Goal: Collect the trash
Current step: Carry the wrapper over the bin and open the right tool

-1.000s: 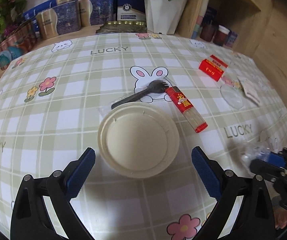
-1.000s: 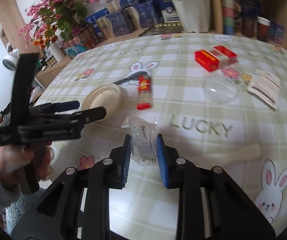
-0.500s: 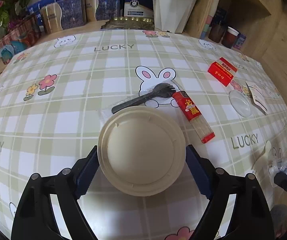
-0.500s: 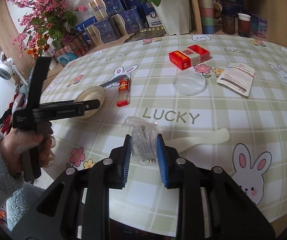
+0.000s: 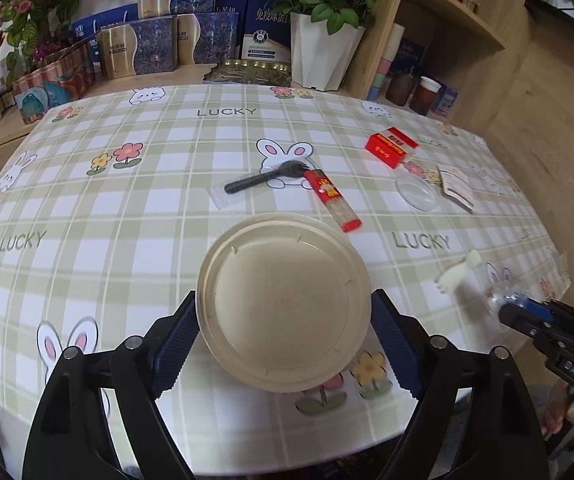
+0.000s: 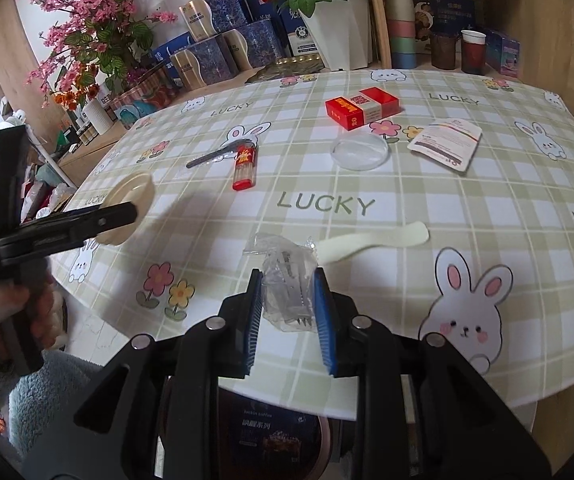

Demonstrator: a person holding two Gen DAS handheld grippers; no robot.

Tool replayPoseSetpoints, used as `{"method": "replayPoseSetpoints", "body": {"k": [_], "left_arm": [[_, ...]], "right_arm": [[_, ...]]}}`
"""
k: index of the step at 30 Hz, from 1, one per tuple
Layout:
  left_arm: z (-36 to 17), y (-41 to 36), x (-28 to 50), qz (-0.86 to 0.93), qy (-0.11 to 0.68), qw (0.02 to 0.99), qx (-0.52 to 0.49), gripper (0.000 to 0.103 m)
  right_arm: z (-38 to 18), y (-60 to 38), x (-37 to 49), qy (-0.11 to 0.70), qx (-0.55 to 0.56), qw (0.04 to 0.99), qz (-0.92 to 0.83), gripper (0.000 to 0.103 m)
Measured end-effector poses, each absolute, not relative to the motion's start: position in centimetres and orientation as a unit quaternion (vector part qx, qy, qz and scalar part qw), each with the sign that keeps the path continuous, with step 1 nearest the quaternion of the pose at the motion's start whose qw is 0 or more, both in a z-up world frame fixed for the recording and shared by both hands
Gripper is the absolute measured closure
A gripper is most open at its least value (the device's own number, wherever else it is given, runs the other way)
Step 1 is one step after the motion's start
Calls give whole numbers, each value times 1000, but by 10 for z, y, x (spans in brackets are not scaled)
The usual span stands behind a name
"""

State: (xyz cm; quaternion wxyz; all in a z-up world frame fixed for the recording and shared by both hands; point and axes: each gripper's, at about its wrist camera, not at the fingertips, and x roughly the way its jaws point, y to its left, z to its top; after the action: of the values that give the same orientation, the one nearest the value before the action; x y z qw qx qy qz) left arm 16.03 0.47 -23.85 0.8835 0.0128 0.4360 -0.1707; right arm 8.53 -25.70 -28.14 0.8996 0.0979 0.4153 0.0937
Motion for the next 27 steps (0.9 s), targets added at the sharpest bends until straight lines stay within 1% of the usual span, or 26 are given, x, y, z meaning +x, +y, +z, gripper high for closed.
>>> {"method": "replayPoseSetpoints", "body": {"k": [13,27], "left_arm": [[-229,9,73,-183,424,887,15,21],[-234,10,22,-196,415,888,18,21]], "right_arm": [[-288,-234,33,431,77,892,117,75],[-309,-223,-21,451,61,882,123,75]]}}
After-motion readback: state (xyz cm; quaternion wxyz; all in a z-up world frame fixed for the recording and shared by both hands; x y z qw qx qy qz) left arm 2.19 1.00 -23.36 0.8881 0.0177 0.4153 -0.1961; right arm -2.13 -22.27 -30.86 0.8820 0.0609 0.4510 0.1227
